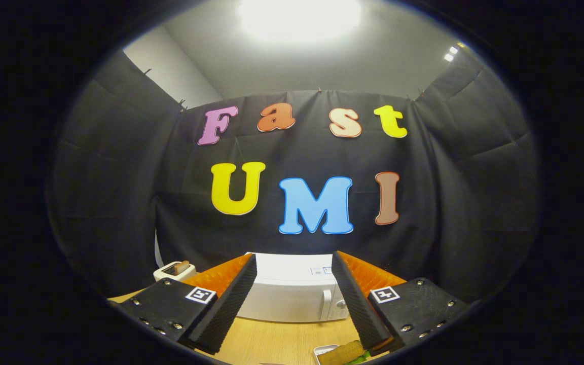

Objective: Open the microwave, put the food inside, and close the microwave door.

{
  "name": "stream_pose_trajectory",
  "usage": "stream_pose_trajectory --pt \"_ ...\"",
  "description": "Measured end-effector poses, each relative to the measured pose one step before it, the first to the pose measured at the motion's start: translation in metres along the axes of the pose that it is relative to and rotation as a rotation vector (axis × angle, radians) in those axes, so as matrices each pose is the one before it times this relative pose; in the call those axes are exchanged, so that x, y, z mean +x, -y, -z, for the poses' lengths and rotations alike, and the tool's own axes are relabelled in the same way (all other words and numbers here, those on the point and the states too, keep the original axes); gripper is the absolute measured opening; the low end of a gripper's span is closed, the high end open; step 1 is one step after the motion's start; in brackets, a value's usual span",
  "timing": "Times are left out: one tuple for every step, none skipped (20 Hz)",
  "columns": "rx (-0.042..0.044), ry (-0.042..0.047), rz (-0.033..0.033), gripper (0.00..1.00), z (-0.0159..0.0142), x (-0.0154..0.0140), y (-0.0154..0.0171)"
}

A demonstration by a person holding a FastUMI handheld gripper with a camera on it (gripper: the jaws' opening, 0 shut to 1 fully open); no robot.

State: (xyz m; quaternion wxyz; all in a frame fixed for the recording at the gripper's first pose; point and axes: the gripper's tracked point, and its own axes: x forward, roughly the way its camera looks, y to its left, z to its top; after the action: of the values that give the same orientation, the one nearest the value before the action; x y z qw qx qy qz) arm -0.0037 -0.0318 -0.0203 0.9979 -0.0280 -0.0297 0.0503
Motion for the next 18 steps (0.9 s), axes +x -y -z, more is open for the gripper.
stream_pose_trajectory --pt "0.00270 -0.01019 0.00371 0.95 0.01038 0.00223 0.00834" --pt "0.00194 -0.00800 0.00801 0.96 0.00956 0.00325 0.00795" --pt "0.00371 -0.00826 0.00338 0.95 0.01068 0.00330 0.00605" --pt "0.00467 -0.01288 0.00272 0.95 0.01062 0.00539 0.00497" --pt "0.00611 -0.01696 0.00071 0.95 0.01275 0.00632 0.00473" --pt "0.00811 -0.01648 -0.00298 0.96 0.01074 0.00715 0.00271" --pt "0.00527 -0.01586 -0.00522 0.95 0.01014 0.00817 0.00219" --pt "0.00373 -0.01652 0.00129 0.95 0.00992 0.00888 0.00306" --pt "0.00185 -0.01180 0.00208 0.95 0.01066 0.01065 0.00306" --pt "-0.00227 -0.00424 0.00154 0.95 0.00834 0.01025 0.00219" --pt "-0.00802 -0.00281 0.00566 0.95 0.00947 0.01169 0.00348" --pt "-0.01343 -0.00550 0.01240 0.95 0.00952 0.01243 0.00483" --pt "-0.00965 0.00031 0.00825 0.95 0.00905 0.01283 0.00351" --pt "-0.00300 -0.00001 0.00923 0.96 0.00698 0.01127 0.00313" --pt "0.00236 0.00032 0.00997 0.94 0.00761 0.01037 0.00421" --pt "0.00360 0.00026 0.00639 0.94 0.00607 0.01015 0.00213" --pt "0.00434 -0.00890 0.01050 0.94 0.00879 0.01009 0.00324" --pt "0.00740 -0.01499 0.00509 0.94 0.00851 0.01030 0.00200"
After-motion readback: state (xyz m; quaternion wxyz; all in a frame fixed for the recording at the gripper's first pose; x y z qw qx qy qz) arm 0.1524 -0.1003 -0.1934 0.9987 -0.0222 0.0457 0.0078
